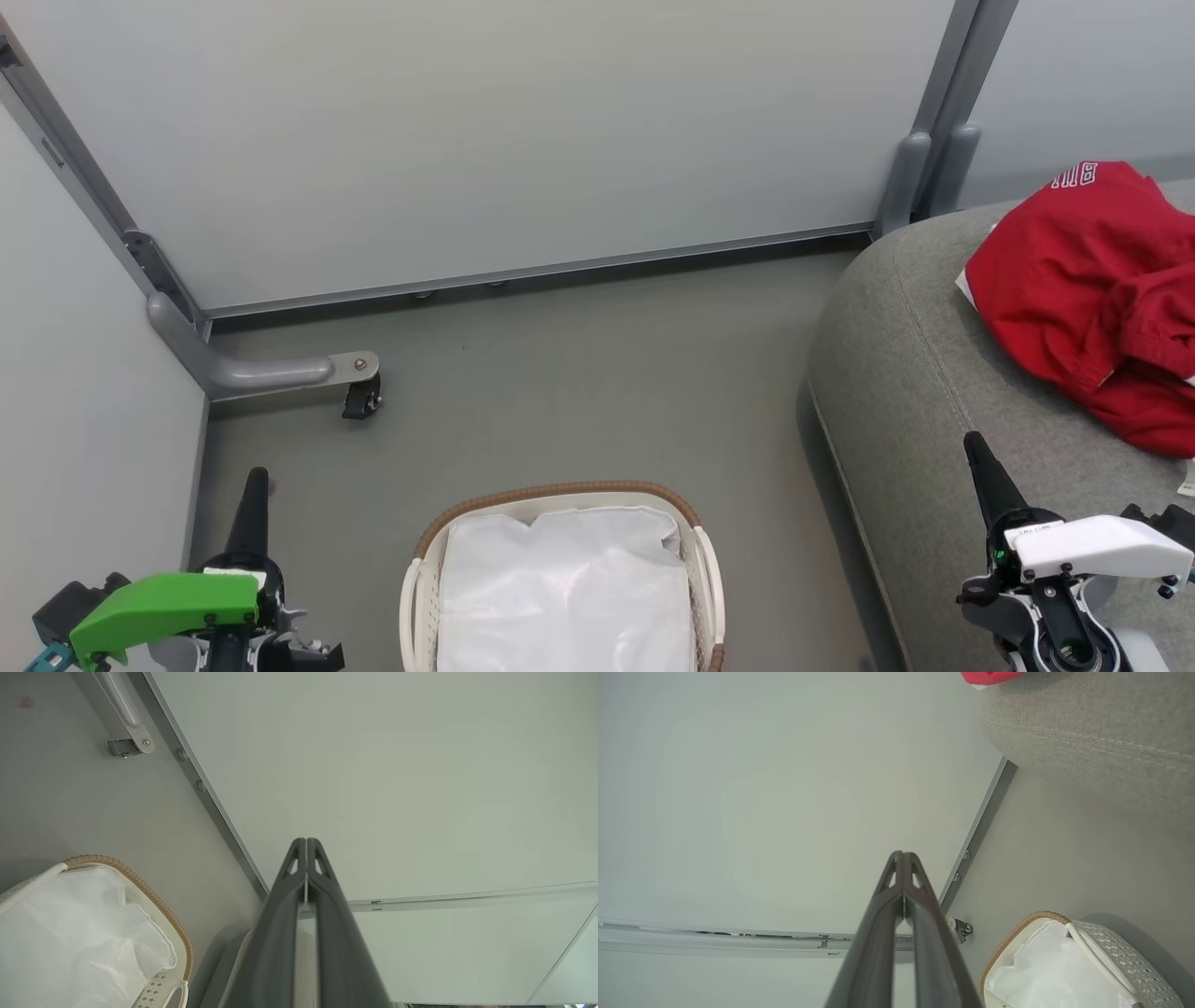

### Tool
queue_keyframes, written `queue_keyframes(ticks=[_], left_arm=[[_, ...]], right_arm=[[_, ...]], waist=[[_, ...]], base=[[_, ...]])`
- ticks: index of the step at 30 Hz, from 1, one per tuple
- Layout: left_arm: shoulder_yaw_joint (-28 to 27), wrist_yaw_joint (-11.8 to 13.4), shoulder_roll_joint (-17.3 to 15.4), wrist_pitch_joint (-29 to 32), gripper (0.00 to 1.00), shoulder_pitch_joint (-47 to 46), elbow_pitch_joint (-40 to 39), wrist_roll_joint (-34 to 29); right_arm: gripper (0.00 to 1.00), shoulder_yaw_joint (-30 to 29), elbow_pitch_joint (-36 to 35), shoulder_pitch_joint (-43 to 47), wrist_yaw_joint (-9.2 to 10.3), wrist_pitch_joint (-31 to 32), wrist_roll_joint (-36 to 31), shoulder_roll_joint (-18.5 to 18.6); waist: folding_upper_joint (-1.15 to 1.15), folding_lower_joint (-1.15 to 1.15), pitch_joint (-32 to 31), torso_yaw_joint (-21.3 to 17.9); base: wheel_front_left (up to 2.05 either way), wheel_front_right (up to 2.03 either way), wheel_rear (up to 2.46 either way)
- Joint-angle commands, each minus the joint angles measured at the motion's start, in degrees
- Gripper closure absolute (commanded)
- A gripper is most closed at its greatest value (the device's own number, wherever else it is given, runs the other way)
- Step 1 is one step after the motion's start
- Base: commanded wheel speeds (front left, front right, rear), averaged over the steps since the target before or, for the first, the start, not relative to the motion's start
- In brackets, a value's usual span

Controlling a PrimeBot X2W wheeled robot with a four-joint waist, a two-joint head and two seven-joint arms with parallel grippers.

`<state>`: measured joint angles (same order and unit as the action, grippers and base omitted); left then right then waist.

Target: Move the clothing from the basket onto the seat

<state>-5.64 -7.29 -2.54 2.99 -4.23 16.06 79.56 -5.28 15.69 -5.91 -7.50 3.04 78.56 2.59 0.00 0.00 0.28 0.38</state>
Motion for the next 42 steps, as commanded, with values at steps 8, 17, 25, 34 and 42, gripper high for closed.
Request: queue_keyframes(ticks=[8,17,25,34,42], left_arm=[[-0.5,-0.3,-0.5,1.2,1.0,-1.6,-1.0,4.3],[-0.7,-0.3,-0.5,2.3,1.0,-1.9,-1.5,7.8],[-0.9,-0.3,-0.5,3.0,1.0,-2.3,-1.9,10.8],[-1.0,-0.3,-0.5,3.8,1.0,-2.3,-2.1,12.9],[-1.0,-0.3,-0.5,3.8,1.0,-2.3,-2.1,12.9]], right_arm=[[1.0,-0.6,-0.9,-0.5,0.0,1.2,4.5,0.4],[1.0,-0.9,-1.3,-0.5,0.0,2.2,8.4,0.4],[1.0,-1.2,-1.6,-0.5,0.01,3.0,11.5,0.4],[1.0,-1.4,-1.8,-0.4,0.01,3.7,13.9,0.4],[1.0,-1.4,-1.8,-0.4,0.01,3.7,13.9,0.4]], waist=[[0.0,0.0,0.0,-0.1],[0.0,0.0,-0.1,-0.2],[0.0,0.0,-0.1,-0.3],[0.0,0.0,-0.1,-0.4],[0.0,0.0,-0.1,-0.4]], base=[[0.0,0.0,0.0],[0.0,0.0,0.0],[0.0,0.0,0.0],[0.0,0.0,0.0],[0.0,0.0,0.0]])
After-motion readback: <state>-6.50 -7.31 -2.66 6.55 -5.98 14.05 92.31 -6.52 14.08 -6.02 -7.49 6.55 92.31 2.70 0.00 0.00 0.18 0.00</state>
